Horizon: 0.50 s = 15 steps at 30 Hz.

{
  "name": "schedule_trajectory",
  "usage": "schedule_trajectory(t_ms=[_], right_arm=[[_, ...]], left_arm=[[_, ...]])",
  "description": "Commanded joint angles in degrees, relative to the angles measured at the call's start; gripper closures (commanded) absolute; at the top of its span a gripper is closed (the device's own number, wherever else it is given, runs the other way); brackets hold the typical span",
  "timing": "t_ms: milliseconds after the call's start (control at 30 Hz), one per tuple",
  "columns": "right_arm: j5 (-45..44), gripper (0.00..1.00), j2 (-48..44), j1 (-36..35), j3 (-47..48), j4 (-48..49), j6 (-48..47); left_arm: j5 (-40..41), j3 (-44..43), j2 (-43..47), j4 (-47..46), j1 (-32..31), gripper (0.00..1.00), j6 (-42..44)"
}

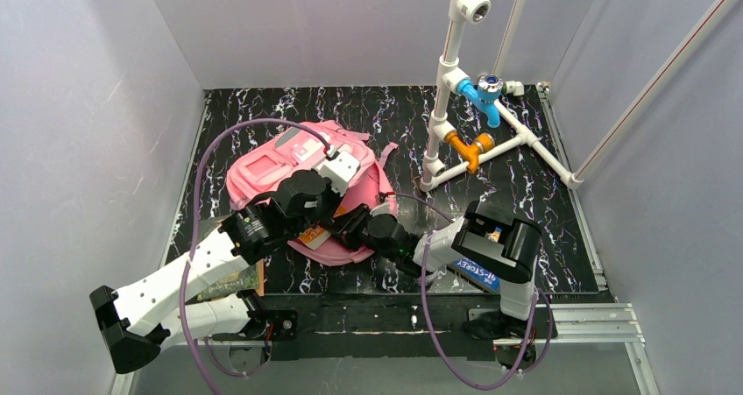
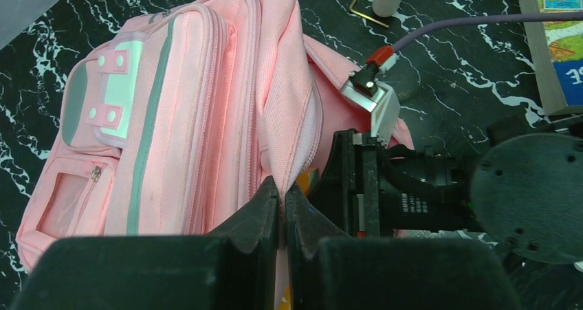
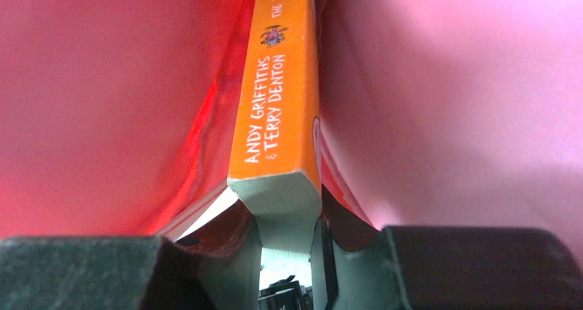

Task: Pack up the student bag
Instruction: Place the book in the student bag.

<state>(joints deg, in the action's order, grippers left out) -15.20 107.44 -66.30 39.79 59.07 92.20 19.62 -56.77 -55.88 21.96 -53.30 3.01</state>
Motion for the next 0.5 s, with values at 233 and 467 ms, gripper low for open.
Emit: schedule_trajectory(t_ms=[233, 467], right_arm=[[-3.05, 0.99, 2.51, 0.25, 8.61, 4.39, -0.62], [-1.91, 0.99, 4.45, 0.64, 10.36, 11.37, -2.29]], left_arm=[[-5.03, -6.14, 2.56, -0.66, -0.28, 1.0, -1.51], [-3.45, -6.92, 3.93, -1.06, -0.23, 1.0, -1.58]])
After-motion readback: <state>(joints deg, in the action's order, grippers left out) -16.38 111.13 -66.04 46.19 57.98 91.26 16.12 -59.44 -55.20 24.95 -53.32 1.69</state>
